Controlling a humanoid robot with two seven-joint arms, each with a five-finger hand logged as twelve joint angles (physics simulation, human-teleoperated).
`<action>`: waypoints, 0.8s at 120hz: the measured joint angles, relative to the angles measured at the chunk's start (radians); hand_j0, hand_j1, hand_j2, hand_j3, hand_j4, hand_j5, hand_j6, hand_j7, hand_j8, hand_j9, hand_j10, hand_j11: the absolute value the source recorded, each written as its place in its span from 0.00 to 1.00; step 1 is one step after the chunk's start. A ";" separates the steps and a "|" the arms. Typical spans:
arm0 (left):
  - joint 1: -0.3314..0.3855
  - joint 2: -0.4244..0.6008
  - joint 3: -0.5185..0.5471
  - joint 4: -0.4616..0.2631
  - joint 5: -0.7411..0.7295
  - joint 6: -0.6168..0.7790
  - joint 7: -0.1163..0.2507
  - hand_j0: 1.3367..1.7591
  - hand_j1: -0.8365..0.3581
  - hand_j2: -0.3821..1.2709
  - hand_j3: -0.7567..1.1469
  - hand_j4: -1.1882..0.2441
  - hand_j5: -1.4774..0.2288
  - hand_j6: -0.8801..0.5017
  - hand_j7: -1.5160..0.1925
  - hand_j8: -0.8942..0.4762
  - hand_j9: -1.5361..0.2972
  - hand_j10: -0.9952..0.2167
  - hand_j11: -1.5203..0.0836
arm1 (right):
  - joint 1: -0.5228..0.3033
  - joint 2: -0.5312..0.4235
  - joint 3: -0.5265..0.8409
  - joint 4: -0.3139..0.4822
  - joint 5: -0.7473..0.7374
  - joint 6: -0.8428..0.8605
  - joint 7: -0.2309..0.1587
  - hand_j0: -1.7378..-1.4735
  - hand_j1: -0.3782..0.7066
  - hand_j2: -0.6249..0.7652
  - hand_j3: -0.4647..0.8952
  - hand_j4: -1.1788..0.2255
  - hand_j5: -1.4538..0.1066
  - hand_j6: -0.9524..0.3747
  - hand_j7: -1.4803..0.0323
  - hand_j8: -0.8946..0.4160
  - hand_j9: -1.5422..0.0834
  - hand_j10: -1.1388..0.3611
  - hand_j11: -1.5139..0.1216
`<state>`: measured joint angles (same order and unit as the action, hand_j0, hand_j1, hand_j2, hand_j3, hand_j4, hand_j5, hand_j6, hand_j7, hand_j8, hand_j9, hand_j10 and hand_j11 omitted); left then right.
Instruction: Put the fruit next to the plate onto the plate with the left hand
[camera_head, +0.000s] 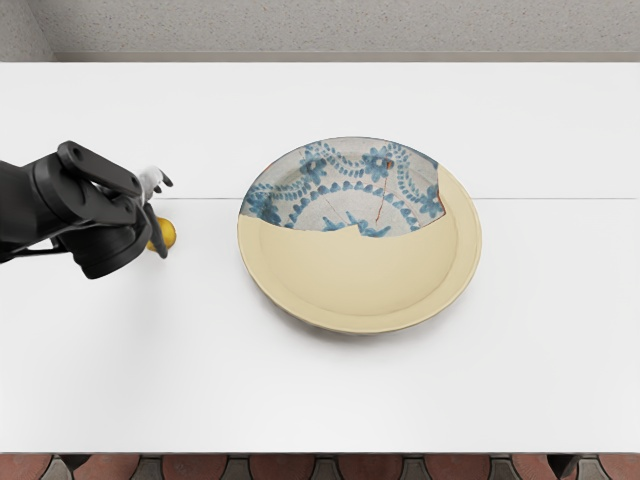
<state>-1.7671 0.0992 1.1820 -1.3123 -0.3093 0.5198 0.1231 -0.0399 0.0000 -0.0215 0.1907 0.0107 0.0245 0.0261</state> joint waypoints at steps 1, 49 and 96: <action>0.000 0.000 0.000 0.000 0.000 0.000 0.000 0.76 0.76 0.26 0.40 0.67 0.69 0.47 0.71 0.48 0.68 0.63 0.76 | 0.000 0.000 0.000 0.000 0.000 0.000 0.000 0.30 0.04 0.45 0.34 0.83 0.92 0.71 0.97 0.67 0.94 0.75 0.92; -0.003 0.003 0.003 -0.012 -0.005 -0.001 0.001 0.76 0.76 0.26 0.40 0.67 0.69 0.47 0.71 0.48 0.67 0.63 0.76 | 0.000 0.000 0.000 0.001 0.000 0.000 0.000 0.30 0.04 0.45 0.34 0.83 0.92 0.71 0.97 0.67 0.94 0.75 0.92; 0.000 0.001 0.005 -0.016 -0.019 -0.003 0.001 0.76 0.75 0.26 0.40 0.66 0.68 0.46 0.71 0.48 0.67 0.62 0.75 | 0.000 0.000 0.000 0.000 0.000 0.000 0.000 0.30 0.04 0.45 0.34 0.83 0.92 0.71 0.97 0.67 0.94 0.75 0.92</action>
<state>-1.7671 0.0998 1.1874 -1.3283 -0.3286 0.5170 0.1243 -0.0399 0.0000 -0.0215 0.1910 0.0107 0.0245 0.0261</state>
